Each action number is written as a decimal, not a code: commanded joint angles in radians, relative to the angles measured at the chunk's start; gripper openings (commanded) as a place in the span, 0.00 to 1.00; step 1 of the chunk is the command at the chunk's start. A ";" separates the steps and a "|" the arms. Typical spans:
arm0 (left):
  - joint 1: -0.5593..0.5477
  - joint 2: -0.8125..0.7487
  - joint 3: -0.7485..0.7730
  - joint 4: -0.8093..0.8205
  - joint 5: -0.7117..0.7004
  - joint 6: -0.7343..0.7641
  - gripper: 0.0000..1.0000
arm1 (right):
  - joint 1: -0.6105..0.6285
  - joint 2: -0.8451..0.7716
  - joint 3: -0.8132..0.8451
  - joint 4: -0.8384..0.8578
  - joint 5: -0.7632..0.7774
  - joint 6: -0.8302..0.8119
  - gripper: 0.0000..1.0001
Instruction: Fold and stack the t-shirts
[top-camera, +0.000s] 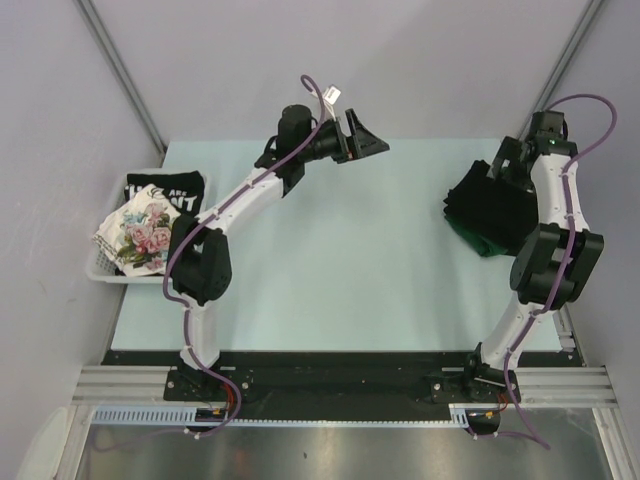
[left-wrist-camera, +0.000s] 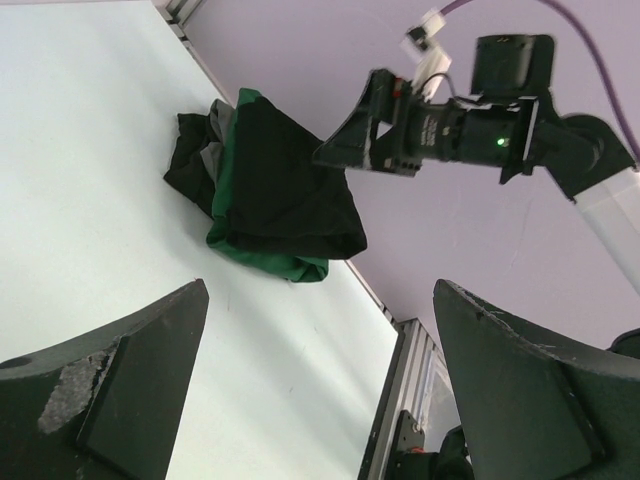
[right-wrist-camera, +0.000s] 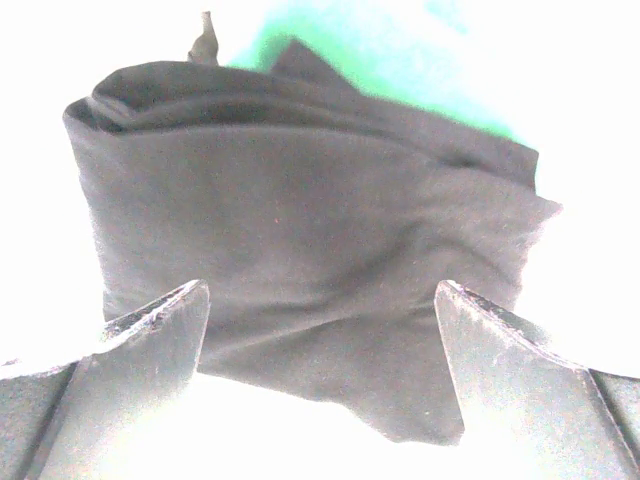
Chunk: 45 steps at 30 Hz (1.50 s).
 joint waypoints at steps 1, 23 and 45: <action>0.008 -0.069 0.048 -0.019 0.020 0.033 0.99 | -0.016 -0.034 0.050 -0.017 -0.020 -0.016 1.00; 0.008 -0.095 0.081 -0.149 0.004 0.080 0.99 | -0.071 0.084 -0.155 0.139 -0.111 -0.010 1.00; 0.008 -0.156 0.011 -0.161 -0.008 0.108 1.00 | 0.041 0.058 0.243 -0.005 -0.152 -0.035 1.00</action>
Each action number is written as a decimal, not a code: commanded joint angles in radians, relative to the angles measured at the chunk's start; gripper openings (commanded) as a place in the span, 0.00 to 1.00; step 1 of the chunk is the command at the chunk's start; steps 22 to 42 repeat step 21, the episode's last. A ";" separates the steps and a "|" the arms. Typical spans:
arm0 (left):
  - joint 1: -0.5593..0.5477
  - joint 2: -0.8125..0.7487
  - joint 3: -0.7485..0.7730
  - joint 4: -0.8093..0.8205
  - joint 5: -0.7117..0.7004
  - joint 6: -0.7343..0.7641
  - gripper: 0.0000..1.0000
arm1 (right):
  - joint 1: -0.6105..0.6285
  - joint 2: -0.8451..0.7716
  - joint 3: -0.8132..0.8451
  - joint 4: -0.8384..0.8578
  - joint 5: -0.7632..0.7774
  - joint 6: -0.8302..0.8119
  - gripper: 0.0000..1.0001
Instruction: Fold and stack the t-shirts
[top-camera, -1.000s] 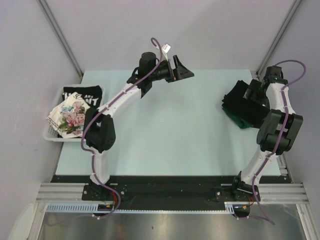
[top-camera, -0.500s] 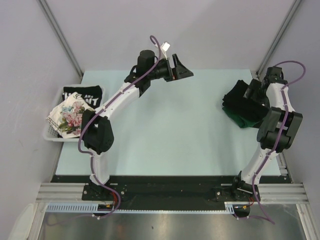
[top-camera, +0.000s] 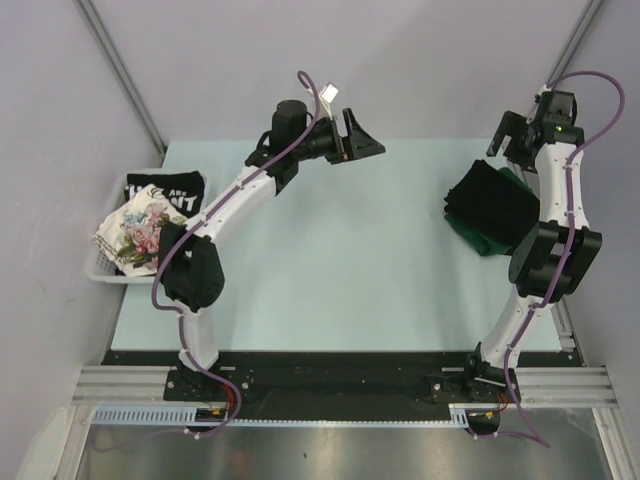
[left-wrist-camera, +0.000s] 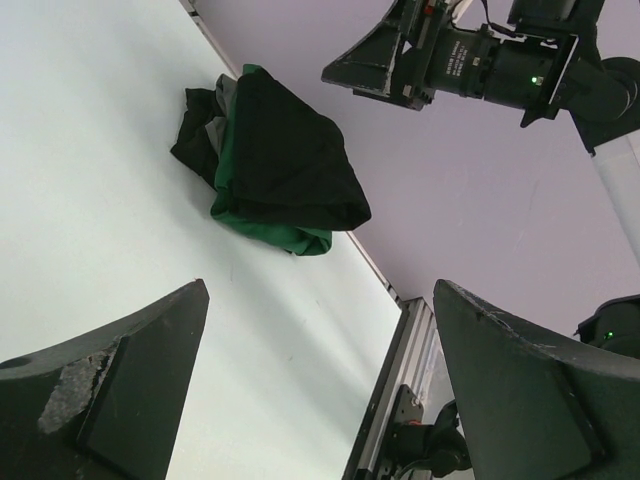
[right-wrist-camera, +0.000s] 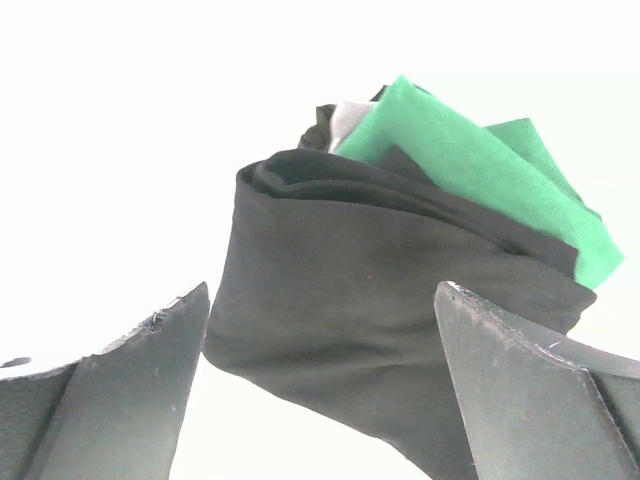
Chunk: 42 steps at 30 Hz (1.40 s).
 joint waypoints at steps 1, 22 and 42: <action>0.008 -0.087 -0.004 0.000 -0.005 0.050 0.99 | 0.055 -0.015 0.033 -0.022 0.006 -0.008 1.00; 0.012 -0.164 -0.126 0.003 -0.011 0.093 0.99 | 0.187 -0.151 0.089 -0.029 -0.005 -0.008 1.00; 0.012 -0.164 -0.126 0.003 -0.011 0.093 0.99 | 0.187 -0.151 0.089 -0.029 -0.005 -0.008 1.00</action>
